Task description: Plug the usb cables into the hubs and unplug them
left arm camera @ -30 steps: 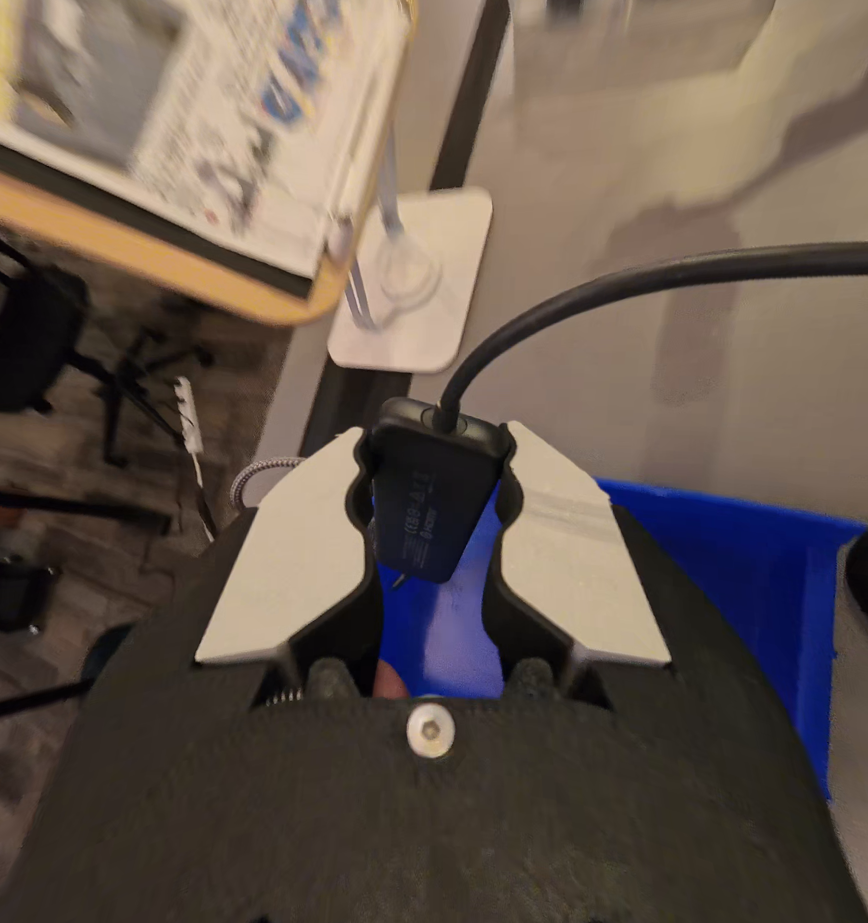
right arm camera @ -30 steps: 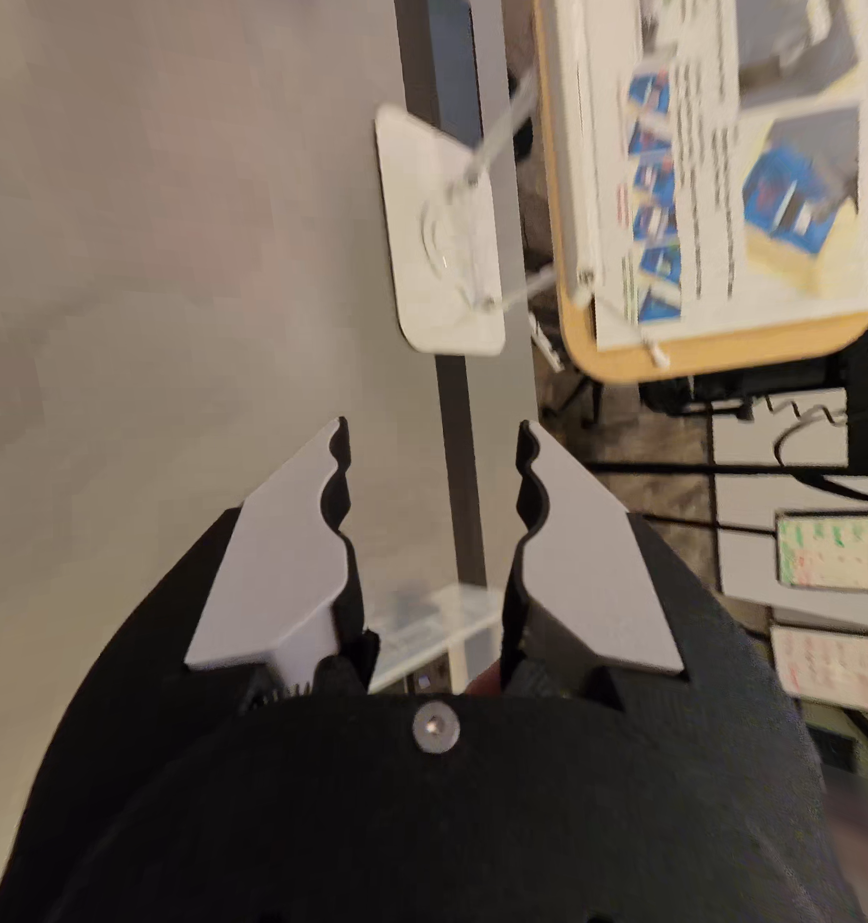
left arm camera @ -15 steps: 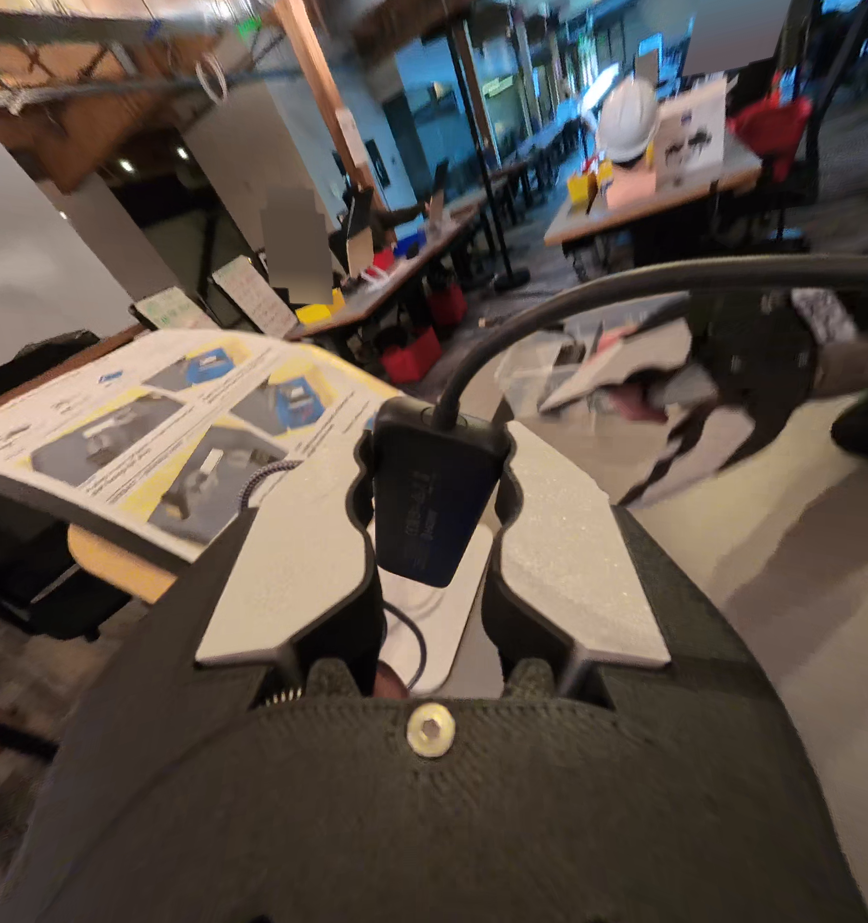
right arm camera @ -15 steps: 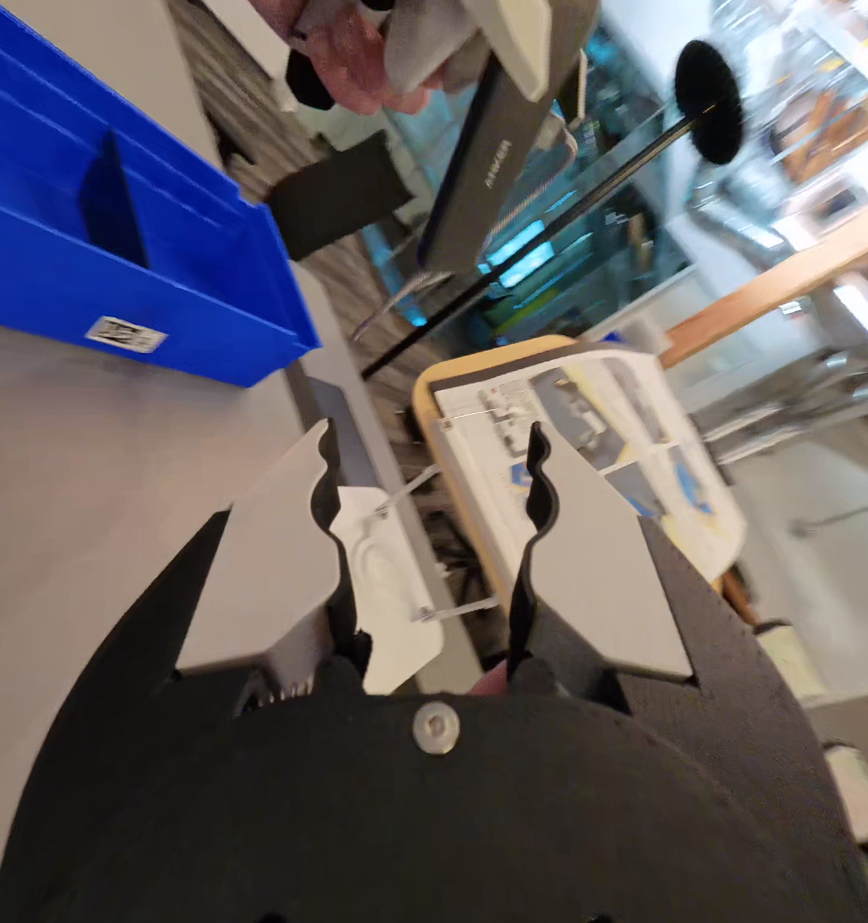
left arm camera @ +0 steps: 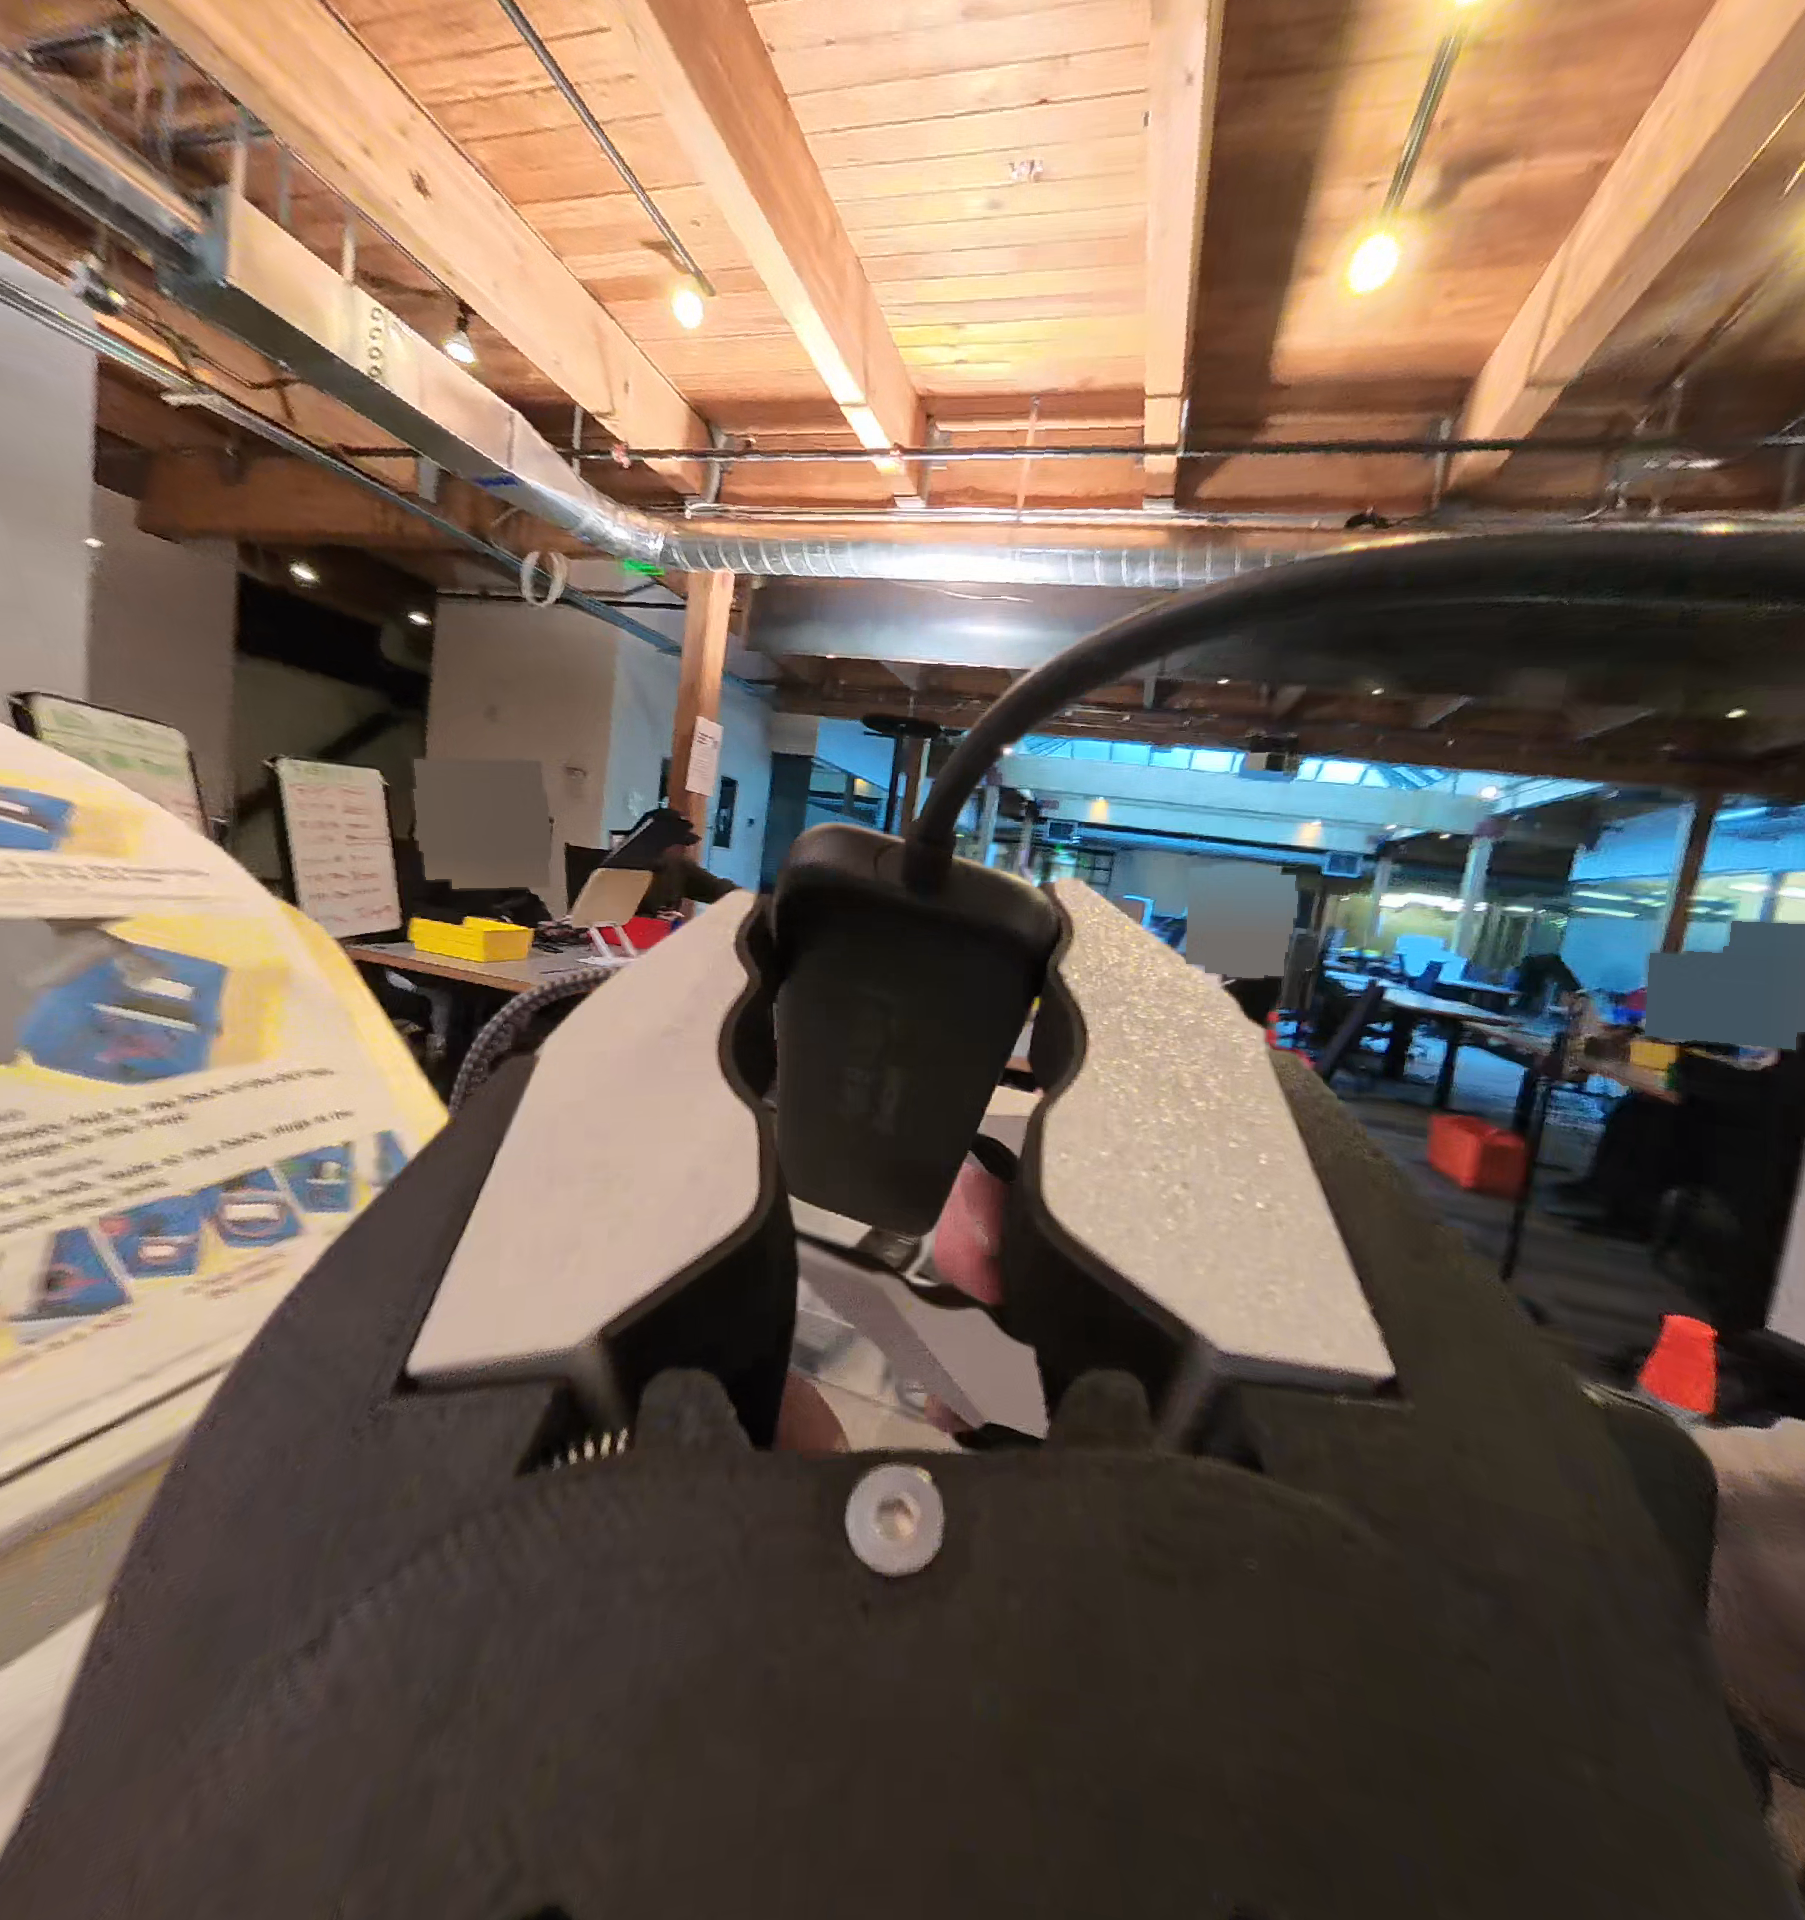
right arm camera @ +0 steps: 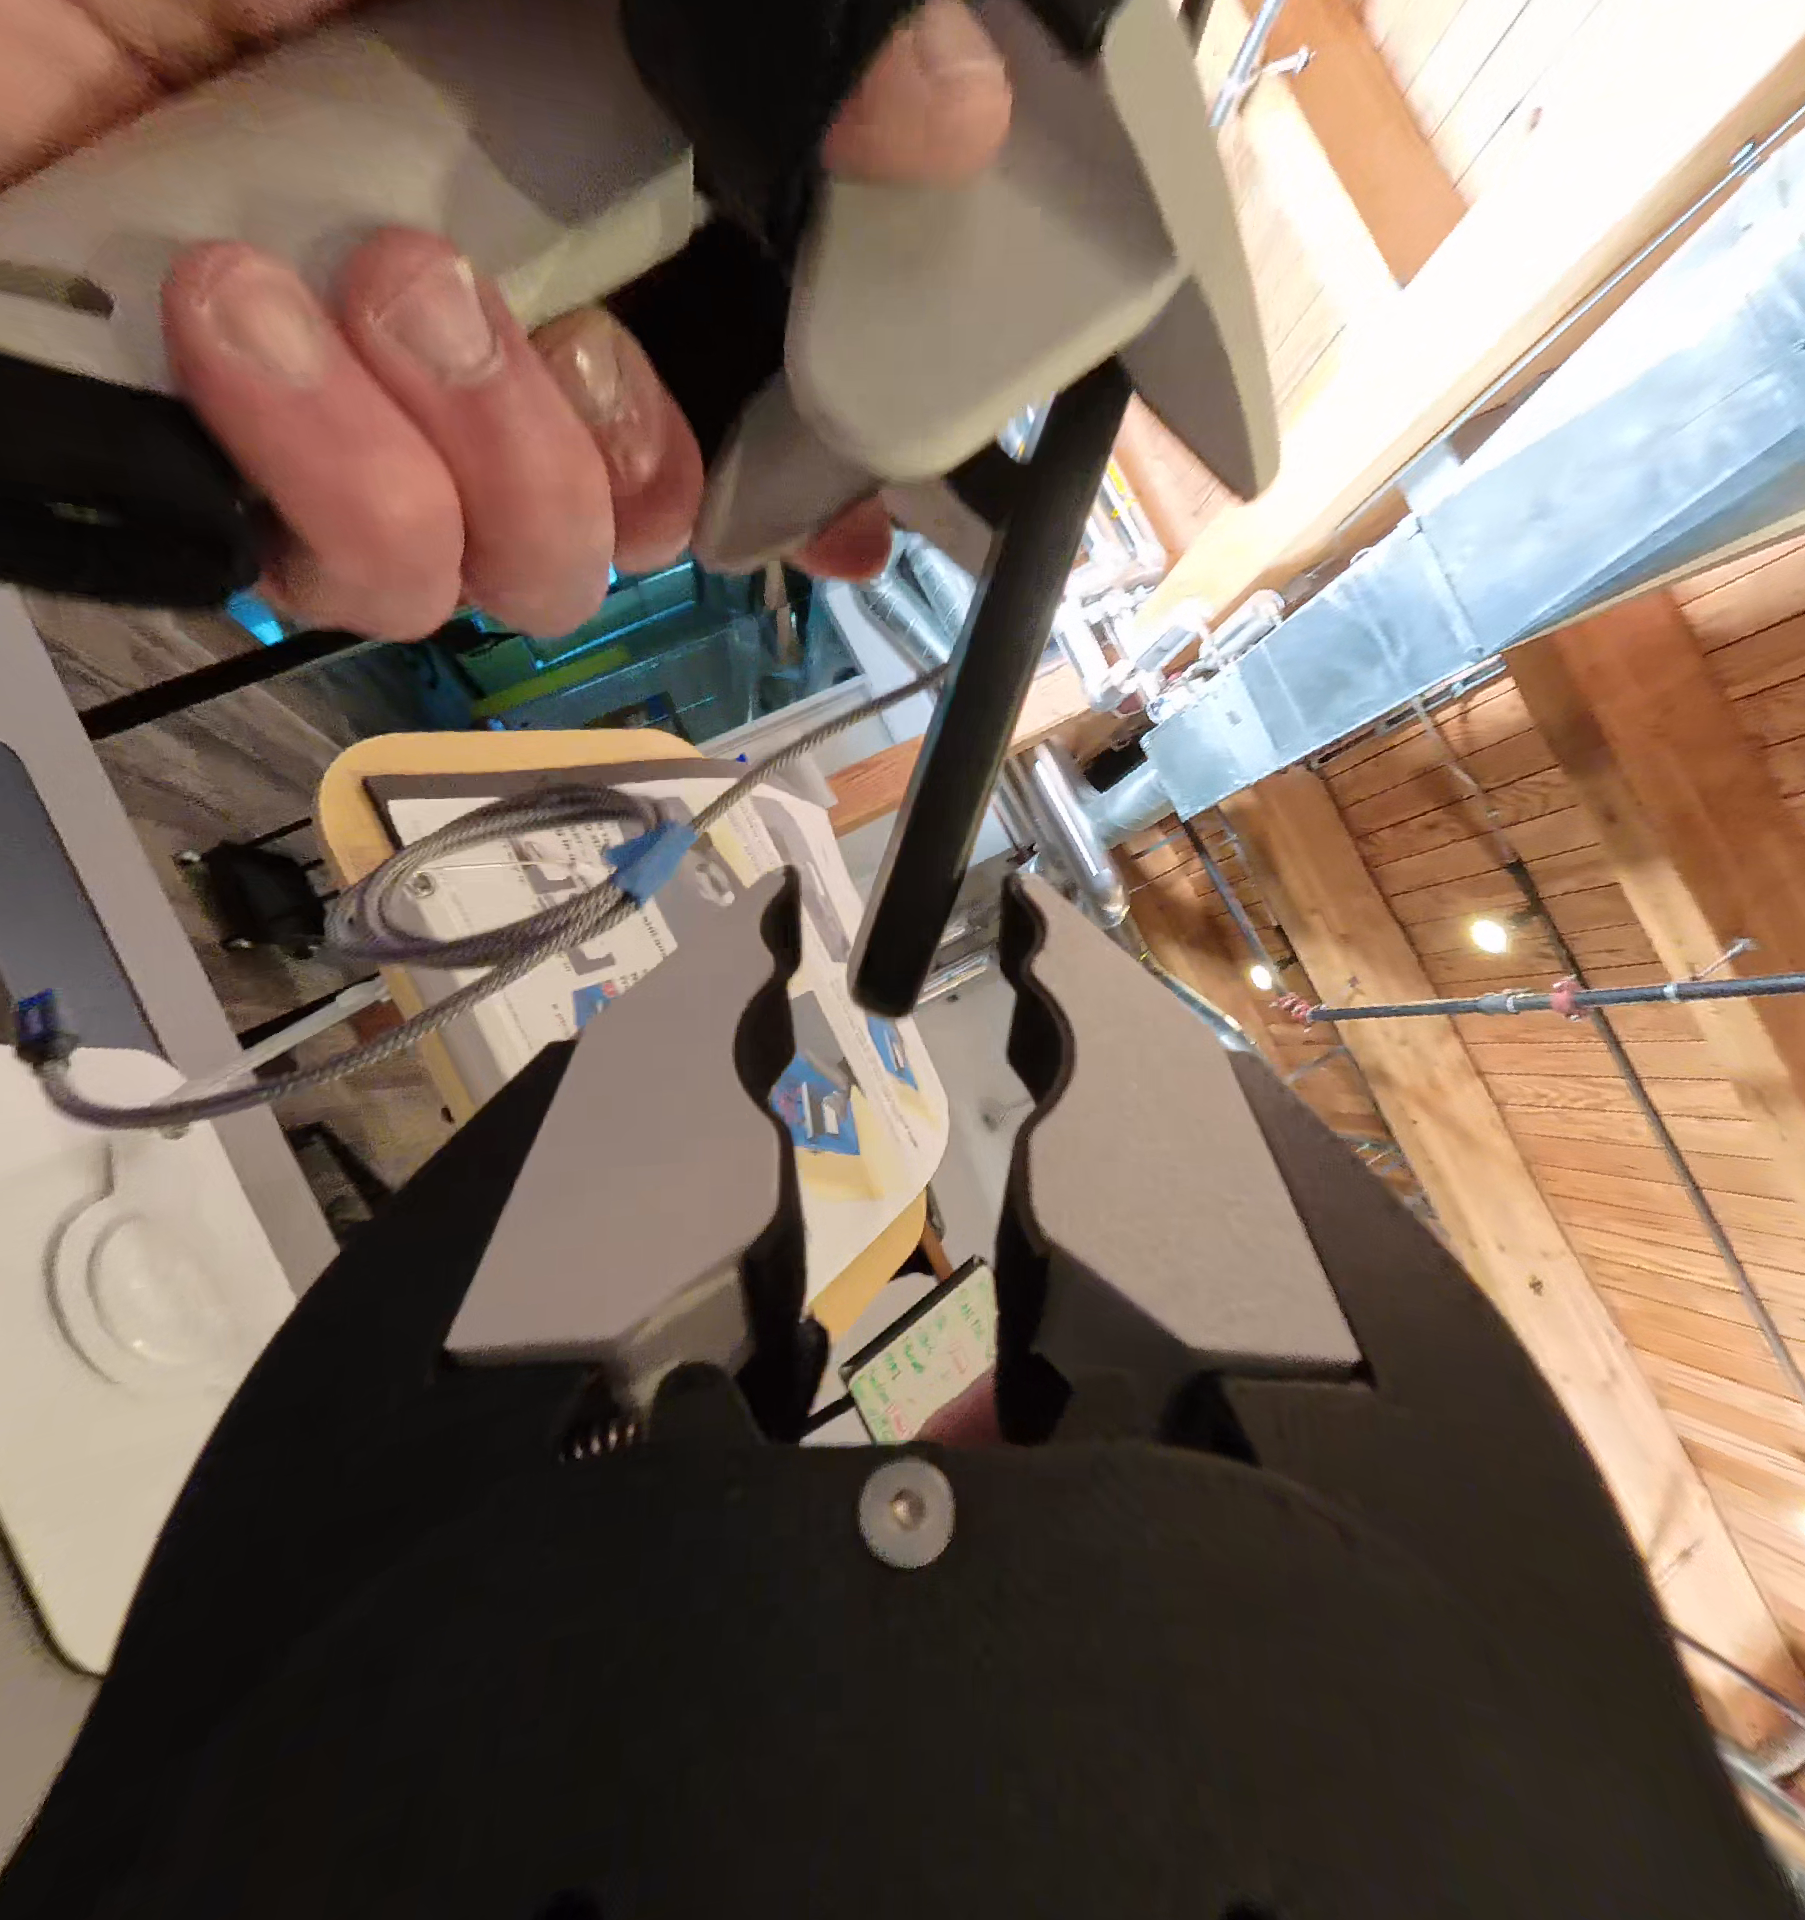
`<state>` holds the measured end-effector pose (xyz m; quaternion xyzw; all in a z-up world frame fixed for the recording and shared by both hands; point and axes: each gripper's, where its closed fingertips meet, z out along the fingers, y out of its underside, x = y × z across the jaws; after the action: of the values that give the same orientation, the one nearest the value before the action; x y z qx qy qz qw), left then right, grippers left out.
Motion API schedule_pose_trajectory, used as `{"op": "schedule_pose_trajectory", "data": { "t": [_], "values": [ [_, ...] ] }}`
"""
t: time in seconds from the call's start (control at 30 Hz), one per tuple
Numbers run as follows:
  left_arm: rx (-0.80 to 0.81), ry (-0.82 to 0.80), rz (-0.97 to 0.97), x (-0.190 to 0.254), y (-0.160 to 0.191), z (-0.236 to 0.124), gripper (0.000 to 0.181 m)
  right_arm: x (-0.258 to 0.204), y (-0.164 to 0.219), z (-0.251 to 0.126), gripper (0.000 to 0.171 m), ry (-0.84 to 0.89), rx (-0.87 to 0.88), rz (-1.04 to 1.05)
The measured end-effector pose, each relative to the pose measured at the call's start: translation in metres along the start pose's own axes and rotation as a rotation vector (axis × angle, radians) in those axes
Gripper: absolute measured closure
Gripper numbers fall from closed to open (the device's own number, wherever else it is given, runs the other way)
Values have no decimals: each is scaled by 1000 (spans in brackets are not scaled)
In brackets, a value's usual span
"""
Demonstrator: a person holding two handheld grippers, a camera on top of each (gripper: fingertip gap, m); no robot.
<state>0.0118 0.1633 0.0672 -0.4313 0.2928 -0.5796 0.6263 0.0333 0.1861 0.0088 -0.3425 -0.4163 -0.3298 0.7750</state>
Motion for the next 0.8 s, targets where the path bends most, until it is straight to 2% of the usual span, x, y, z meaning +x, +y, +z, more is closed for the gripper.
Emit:
{"op": "schedule_pose_trajectory", "data": {
  "t": [0.1,0.23,0.3,0.37,0.5,0.6,0.7,0.8],
  "values": [
    [11,24,-71,5,15,7,134,7,1,-6,157,11,9,-7],
    [32,40,-106,5,21,12,135,13,11,-10,160,-28,-27,-4],
    [17,-10,-72,-2,25,15,136,18,19,-10,162,-48,-64,-7],
    [-19,-52,-1,-5,30,15,130,24,26,-10,162,-63,-98,-34],
    [-161,-156,211,-10,49,7,116,34,44,-12,163,-82,-171,-66],
    [-334,-226,292,-18,70,-9,114,42,59,-15,163,-90,-232,-108],
    [-547,-295,392,-29,88,-39,116,47,73,-19,163,-110,-289,-174],
    [-795,-357,398,-45,96,-80,116,50,88,-25,162,-141,-347,-264]
  ]
}}
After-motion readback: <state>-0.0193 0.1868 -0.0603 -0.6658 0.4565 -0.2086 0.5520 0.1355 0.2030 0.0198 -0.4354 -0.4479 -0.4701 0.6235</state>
